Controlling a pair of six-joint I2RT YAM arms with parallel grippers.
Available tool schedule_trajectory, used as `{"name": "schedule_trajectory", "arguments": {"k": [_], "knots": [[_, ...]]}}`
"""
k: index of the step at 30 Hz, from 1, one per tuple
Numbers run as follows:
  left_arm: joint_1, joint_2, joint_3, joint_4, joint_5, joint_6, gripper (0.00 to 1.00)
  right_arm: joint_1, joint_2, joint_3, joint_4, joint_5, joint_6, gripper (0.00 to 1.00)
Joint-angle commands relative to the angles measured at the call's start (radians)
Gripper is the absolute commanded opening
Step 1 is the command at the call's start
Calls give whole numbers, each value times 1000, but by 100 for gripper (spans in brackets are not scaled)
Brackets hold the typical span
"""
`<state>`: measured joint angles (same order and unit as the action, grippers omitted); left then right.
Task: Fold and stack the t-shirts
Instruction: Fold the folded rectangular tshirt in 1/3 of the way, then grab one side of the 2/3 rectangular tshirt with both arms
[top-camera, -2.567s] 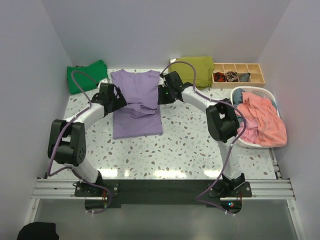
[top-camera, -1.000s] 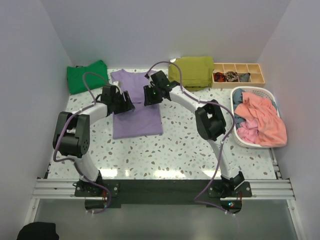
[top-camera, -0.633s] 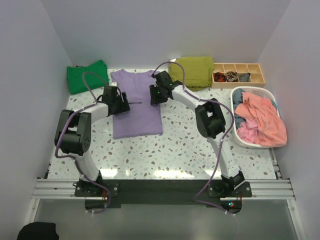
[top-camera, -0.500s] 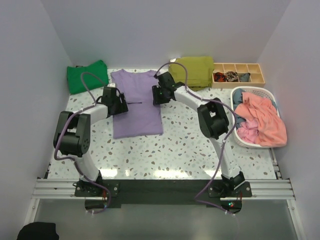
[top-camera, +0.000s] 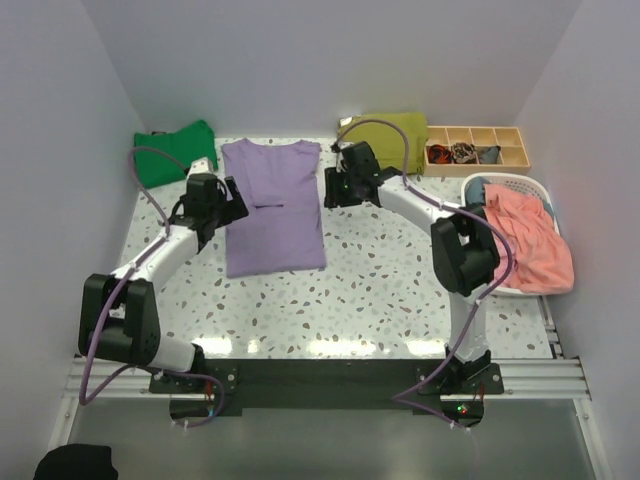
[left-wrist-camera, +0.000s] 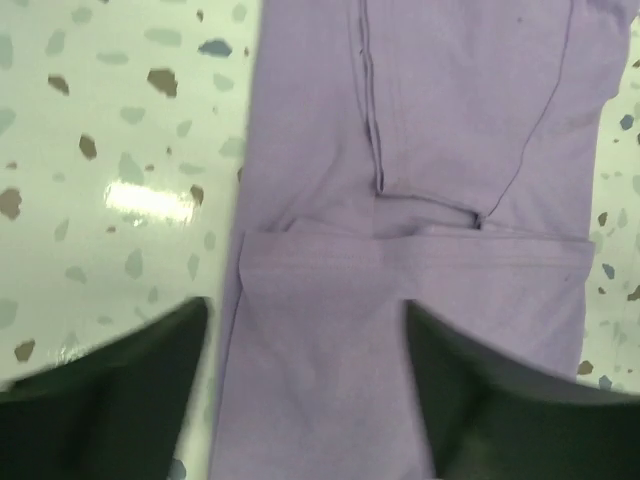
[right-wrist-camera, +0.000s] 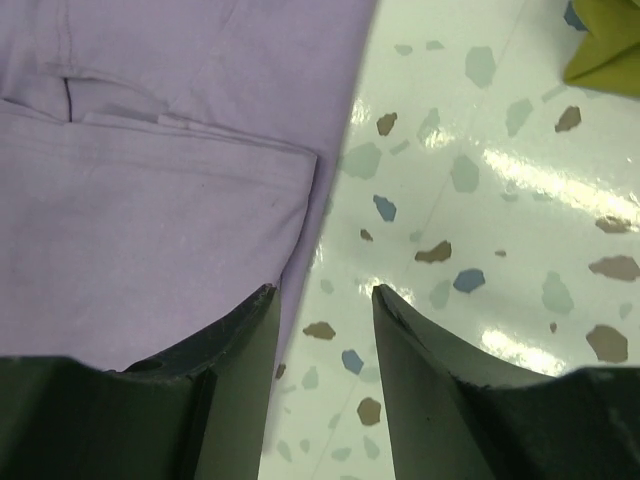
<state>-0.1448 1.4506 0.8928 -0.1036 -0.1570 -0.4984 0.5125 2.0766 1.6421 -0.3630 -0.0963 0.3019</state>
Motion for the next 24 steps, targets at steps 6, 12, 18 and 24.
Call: {"name": "schedule_trajectory", "arguments": {"k": [6,12,18,24], "knots": [[33,-105,-95,-186,-22,-117,100,-8,-186,-267,64,-71,25,46],[108,-203,-156,-238,-38,-141,100,-8,-237,-363,90,-111,40,46],[201,-161,-242,-186,151,-120,100,0,-248,-406,116,-218,95,46],[214,-205,-341,-98,243,-131,100,32,-242,-449,142,-282,131,46]]}}
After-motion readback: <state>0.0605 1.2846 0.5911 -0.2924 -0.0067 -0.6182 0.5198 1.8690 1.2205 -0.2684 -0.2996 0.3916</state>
